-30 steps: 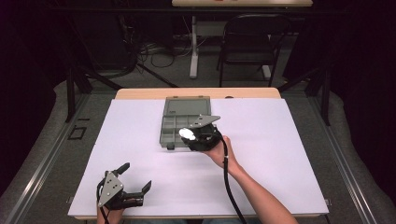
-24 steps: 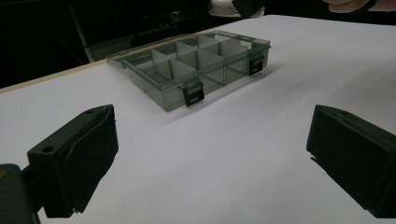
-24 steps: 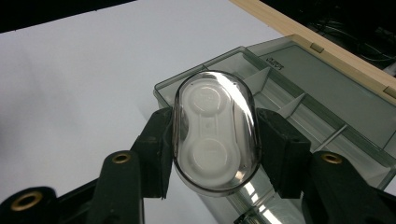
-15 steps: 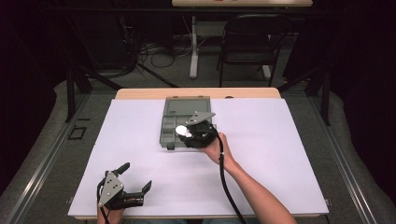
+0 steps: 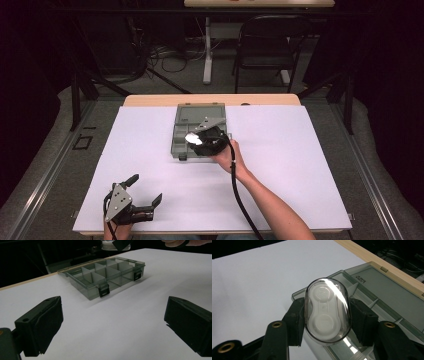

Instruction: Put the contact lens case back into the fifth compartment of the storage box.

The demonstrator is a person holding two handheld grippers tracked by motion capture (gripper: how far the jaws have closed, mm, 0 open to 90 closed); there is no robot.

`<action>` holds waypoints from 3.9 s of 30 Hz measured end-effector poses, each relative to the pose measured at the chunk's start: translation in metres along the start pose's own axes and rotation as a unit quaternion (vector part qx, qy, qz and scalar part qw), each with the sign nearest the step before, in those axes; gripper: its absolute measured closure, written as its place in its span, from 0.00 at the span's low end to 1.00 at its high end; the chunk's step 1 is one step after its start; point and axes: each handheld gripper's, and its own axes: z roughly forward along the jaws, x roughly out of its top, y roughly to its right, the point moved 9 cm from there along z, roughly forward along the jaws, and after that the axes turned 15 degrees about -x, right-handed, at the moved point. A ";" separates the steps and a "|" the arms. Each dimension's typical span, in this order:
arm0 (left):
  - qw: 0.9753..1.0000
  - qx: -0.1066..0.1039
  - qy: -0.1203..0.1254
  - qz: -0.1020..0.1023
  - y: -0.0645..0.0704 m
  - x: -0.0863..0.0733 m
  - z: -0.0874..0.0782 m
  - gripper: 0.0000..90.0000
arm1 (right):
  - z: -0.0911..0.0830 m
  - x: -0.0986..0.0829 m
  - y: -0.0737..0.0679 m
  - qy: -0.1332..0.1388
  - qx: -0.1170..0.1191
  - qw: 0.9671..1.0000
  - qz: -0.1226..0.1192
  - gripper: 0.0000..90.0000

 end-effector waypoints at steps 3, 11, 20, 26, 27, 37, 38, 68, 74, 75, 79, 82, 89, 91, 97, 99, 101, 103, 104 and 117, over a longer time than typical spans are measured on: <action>1.000 0.001 0.000 0.000 0.000 0.000 0.000 0.02 | 0.002 0.001 0.000 -0.001 0.001 1.000 0.001 0.55; 1.000 0.002 0.000 0.001 0.000 0.000 -0.001 0.02 | 0.008 0.004 -0.002 -0.005 0.000 1.000 0.003 0.55; 1.000 0.004 0.003 0.001 -0.001 0.001 -0.002 0.02 | 0.013 0.008 -0.004 -0.006 0.000 1.000 0.005 0.55; 1.000 0.003 0.002 0.001 -0.001 0.001 -0.001 0.02 | 0.018 0.009 -0.005 -0.013 -0.003 1.000 0.008 0.55; 1.000 0.004 0.003 0.001 -0.001 0.001 -0.002 0.02 | 0.019 0.009 -0.005 -0.015 -0.003 1.000 0.010 0.55; 1.000 0.004 0.003 0.002 -0.001 0.001 -0.001 0.02 | 0.026 0.009 -0.008 -0.027 -0.008 1.000 0.010 0.55; 1.000 0.004 0.002 0.002 -0.001 0.001 -0.001 0.02 | 0.027 0.009 -0.009 -0.030 -0.010 0.999 0.011 0.55; 1.000 0.005 0.002 0.000 -0.001 0.001 -0.002 0.02 | 0.049 0.008 -0.016 -0.069 -0.035 0.997 0.010 0.55; 1.000 0.005 0.001 0.000 -0.001 0.001 -0.002 0.02 | 0.052 0.008 -0.018 -0.072 -0.045 0.996 -0.001 0.55; 1.000 0.004 0.001 0.000 -0.001 0.001 -0.002 0.02 | 0.053 0.008 -0.019 -0.074 -0.046 0.996 -0.001 0.55; 1.000 0.004 0.002 0.000 -0.001 0.001 -0.002 0.02 | 0.055 0.009 -0.021 -0.080 -0.051 0.995 -0.006 0.55; 1.000 0.004 0.003 0.000 -0.001 0.001 -0.002 0.02 | 0.056 0.009 -0.022 -0.084 -0.056 0.995 -0.006 0.55; 1.000 0.004 0.003 0.000 -0.001 0.001 -0.002 0.02 | 0.062 0.008 -0.025 -0.094 -0.065 0.993 -0.015 0.55; 1.000 0.004 0.003 0.000 -0.001 0.001 -0.002 0.02 | 0.063 0.007 -0.026 -0.097 -0.065 0.993 -0.013 0.55; 1.000 0.004 0.003 0.000 -0.001 0.001 -0.002 0.02 | 0.067 0.006 -0.027 -0.105 -0.072 0.992 -0.020 0.55; 1.000 0.004 0.003 0.000 -0.001 0.001 -0.002 0.02 | 0.068 0.006 -0.028 -0.111 -0.077 0.991 -0.025 0.55; 1.000 0.004 0.003 0.000 -0.002 0.001 -0.002 0.02 | 0.069 0.005 -0.029 -0.114 -0.078 0.990 -0.029 0.55; 1.000 0.005 0.002 -0.001 -0.002 0.001 -0.002 0.02 | 0.070 0.005 -0.029 -0.117 -0.077 0.990 -0.030 0.54; 1.000 0.004 0.002 -0.001 -0.002 0.001 -0.002 0.02 | 0.070 0.005 -0.029 -0.117 -0.077 0.990 -0.030 0.54; 1.000 0.004 0.003 0.000 -0.001 0.001 -0.002 0.02 | 0.057 0.006 -0.026 -0.113 -0.012 0.994 0.005 0.27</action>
